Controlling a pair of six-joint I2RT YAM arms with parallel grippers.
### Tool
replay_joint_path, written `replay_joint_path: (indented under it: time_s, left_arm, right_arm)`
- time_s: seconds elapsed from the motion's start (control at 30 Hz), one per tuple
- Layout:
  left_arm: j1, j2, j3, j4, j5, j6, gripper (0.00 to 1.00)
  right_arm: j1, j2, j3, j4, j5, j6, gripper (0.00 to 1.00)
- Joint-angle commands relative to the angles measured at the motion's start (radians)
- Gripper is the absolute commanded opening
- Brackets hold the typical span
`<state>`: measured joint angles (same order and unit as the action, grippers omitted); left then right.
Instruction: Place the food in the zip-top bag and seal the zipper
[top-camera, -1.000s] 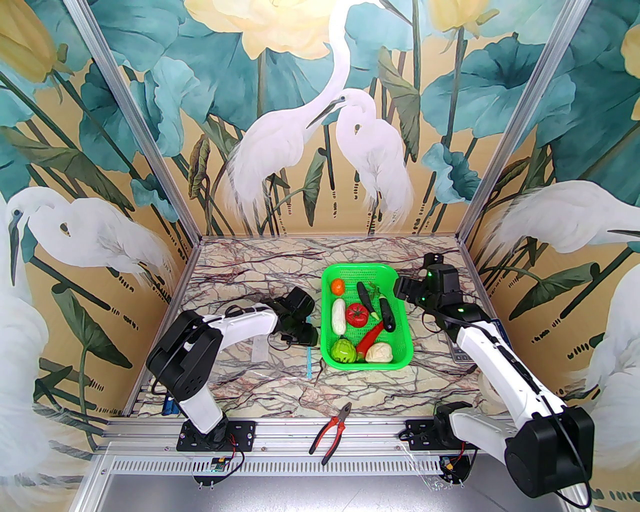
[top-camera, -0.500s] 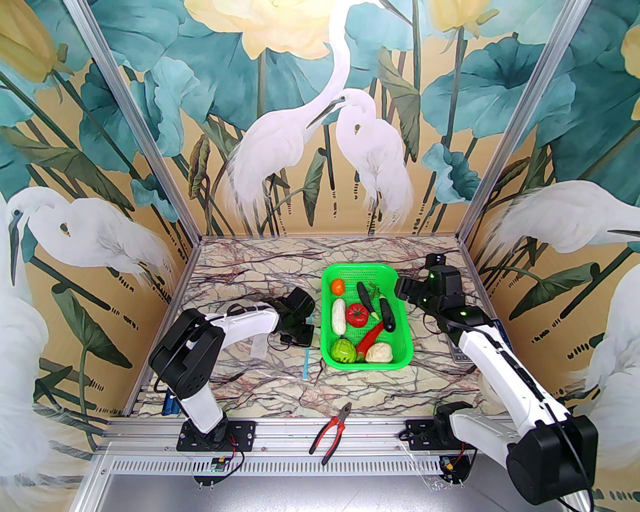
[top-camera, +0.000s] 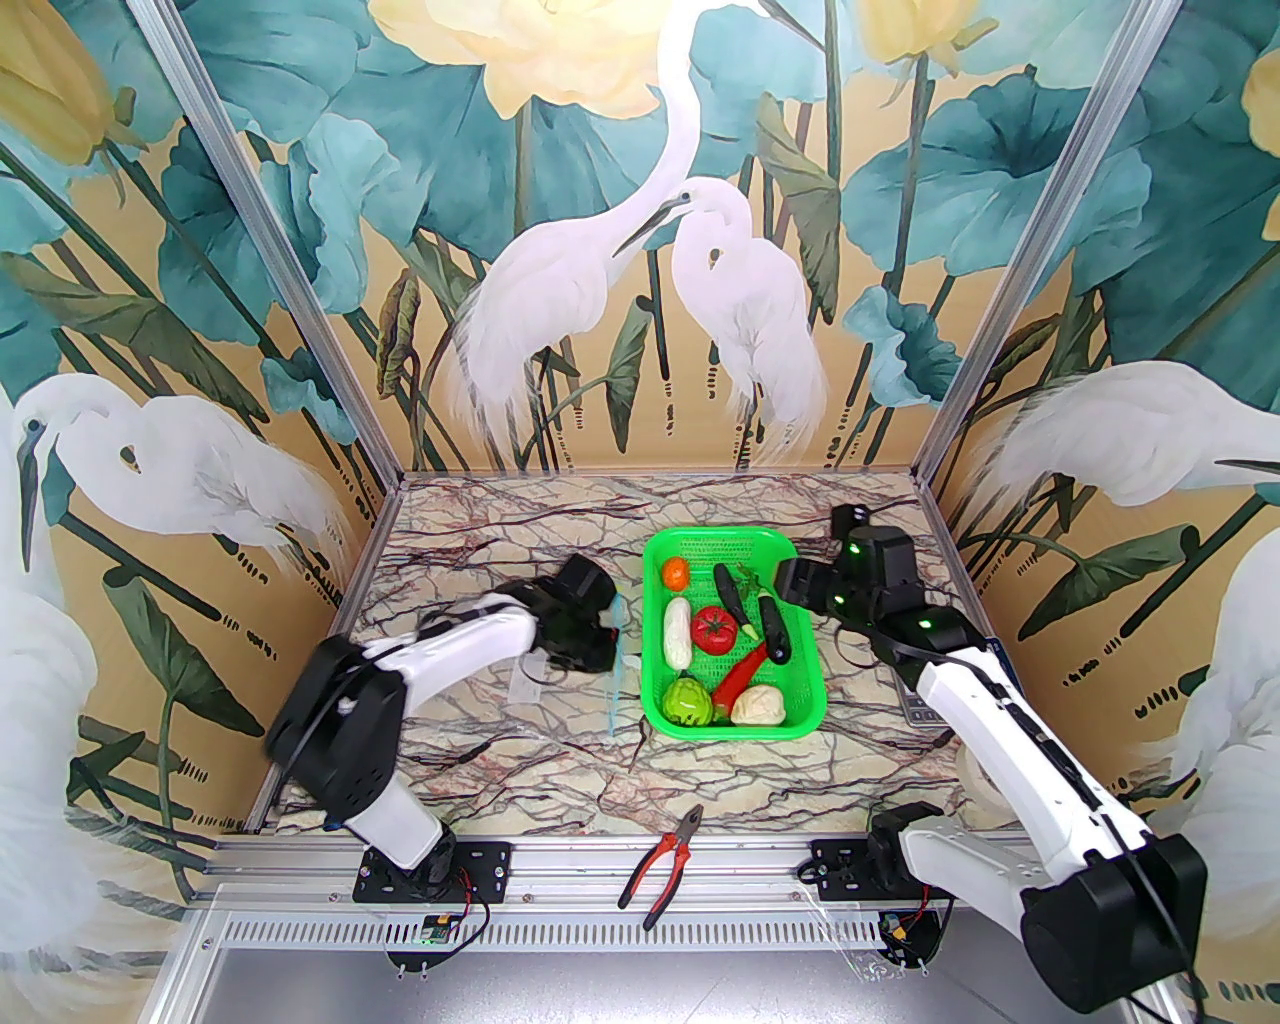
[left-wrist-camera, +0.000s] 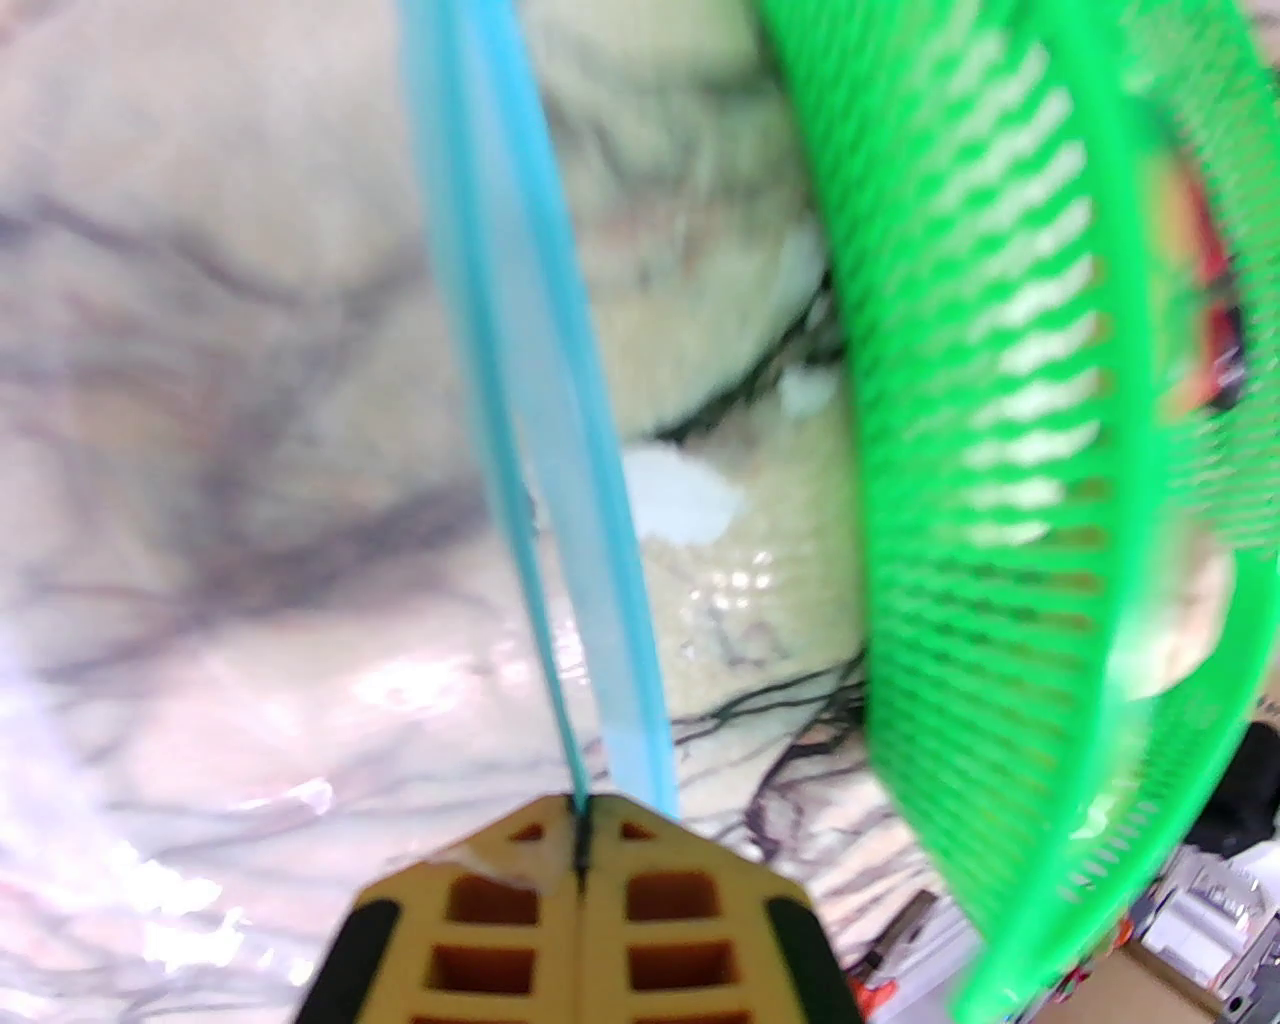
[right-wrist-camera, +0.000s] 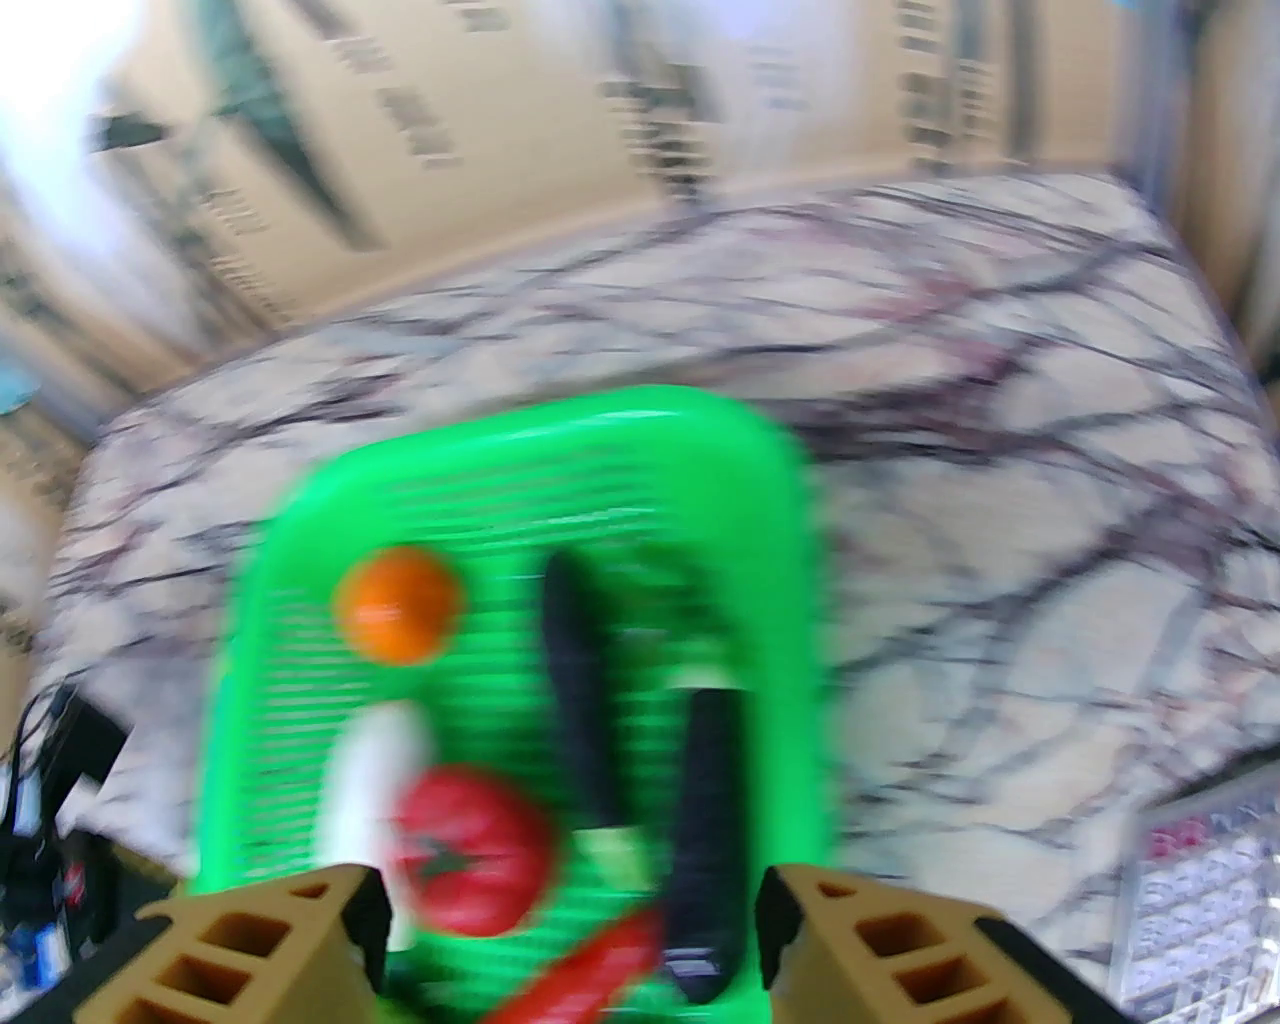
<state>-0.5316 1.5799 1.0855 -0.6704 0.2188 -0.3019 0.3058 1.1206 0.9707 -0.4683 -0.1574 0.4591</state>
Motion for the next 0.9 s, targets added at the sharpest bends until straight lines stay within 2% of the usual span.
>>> replay_joint_path:
  time_s: [0.0,0.13,0.3,0.47,0.87]
  left_arm:
    - [0.026,-0.061,0.068,-0.057,0.051,0.050,0.00]
    - [0.043,-0.085,0.101,-0.073,0.094,0.060,0.00]
    - [0.059,-0.106,0.113,-0.057,0.148,0.053,0.00]
    - [0.077,-0.125,0.099,-0.028,0.203,0.043,0.00]
    - [0.097,-0.125,0.076,0.010,0.266,0.034,0.00]
  right_arm:
    - [0.093,0.048,0.062,0.047,-0.134,0.082,0.60]
    - [0.219,0.142,0.091,0.168,-0.171,0.175,0.54]
    - [0.349,0.314,0.165,0.234,-0.143,0.225,0.46]
    - [0.386,0.472,0.251,0.244,-0.147,0.264,0.36]
    - [0.418,0.634,0.383,0.219,-0.175,0.268,0.33]
